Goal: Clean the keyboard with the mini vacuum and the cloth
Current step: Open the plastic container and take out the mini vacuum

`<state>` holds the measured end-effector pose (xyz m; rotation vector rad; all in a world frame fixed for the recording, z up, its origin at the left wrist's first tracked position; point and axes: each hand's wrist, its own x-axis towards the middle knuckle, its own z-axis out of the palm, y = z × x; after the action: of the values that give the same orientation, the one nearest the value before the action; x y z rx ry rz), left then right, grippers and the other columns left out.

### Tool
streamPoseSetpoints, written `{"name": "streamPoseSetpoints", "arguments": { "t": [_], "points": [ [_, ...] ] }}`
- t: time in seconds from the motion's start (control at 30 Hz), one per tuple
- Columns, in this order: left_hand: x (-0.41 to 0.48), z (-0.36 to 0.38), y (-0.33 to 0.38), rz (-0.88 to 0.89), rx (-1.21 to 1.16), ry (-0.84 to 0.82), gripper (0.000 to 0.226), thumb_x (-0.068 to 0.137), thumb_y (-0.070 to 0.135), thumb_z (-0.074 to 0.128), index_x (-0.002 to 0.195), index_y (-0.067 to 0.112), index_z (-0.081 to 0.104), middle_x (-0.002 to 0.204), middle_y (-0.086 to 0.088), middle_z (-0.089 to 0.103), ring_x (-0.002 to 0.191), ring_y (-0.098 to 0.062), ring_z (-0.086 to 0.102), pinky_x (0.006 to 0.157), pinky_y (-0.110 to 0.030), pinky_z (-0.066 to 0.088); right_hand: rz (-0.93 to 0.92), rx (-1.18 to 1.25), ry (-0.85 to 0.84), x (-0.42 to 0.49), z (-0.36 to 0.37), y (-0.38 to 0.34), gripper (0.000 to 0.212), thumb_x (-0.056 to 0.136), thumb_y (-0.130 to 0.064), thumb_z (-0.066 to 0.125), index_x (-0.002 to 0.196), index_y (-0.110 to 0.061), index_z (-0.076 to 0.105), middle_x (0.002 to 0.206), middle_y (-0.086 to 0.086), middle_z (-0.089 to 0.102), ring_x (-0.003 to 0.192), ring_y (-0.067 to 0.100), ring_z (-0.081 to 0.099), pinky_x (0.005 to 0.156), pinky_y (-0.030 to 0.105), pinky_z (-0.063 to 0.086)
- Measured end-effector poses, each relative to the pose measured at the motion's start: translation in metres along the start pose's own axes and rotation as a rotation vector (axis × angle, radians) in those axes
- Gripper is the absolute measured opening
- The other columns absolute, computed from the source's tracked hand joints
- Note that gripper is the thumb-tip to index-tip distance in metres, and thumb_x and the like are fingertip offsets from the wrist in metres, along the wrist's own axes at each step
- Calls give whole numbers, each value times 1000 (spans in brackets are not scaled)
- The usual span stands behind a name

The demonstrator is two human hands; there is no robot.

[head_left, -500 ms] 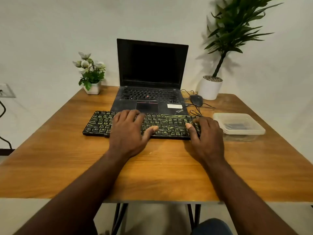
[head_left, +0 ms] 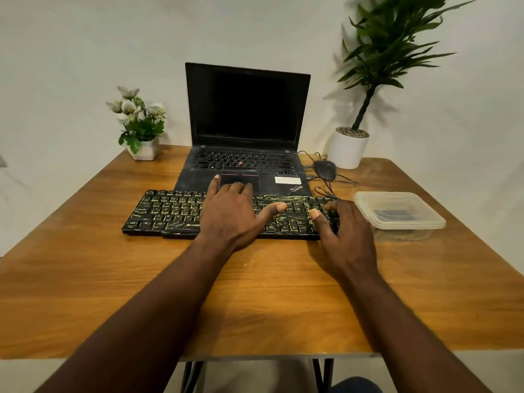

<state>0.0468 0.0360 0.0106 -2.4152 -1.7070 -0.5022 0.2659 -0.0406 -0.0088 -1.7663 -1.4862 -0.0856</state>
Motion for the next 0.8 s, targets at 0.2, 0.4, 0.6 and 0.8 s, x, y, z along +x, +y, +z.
{"name": "streamPoseSetpoints", "arguments": {
  "t": [0.2,0.4,0.6,0.8],
  "points": [
    [5,2,-1,15,2,-60,114,85,89,-10,149,17,50,141,-10,62,135,-25,53,127,-54,8,26,39,1,0,-1,2,39,97,-59,55,113,-23,61,113,-5,62,100,13,57,81,35,50],
    [-21,-14,0,46,15,-93,115,84,89,-12,132,18,65,131,-11,65,126,-26,57,122,-53,26,126,180,79,-11,-15,3,31,95,-58,57,100,-27,62,106,-7,63,95,12,61,81,39,56],
    [-45,-34,-17,70,-113,-99,67,104,67,19,105,28,74,109,1,69,97,-17,60,81,-38,52,297,390,-14,-47,-44,14,11,93,-34,74,103,-34,70,99,-11,74,92,7,72,83,45,63],
    [-45,-68,-41,120,-216,-343,25,104,33,58,121,30,75,123,5,72,105,-13,60,87,-32,47,264,459,-141,-64,-63,11,16,90,-15,78,97,-30,75,96,-8,77,90,8,74,82,48,63]
  ]
}}
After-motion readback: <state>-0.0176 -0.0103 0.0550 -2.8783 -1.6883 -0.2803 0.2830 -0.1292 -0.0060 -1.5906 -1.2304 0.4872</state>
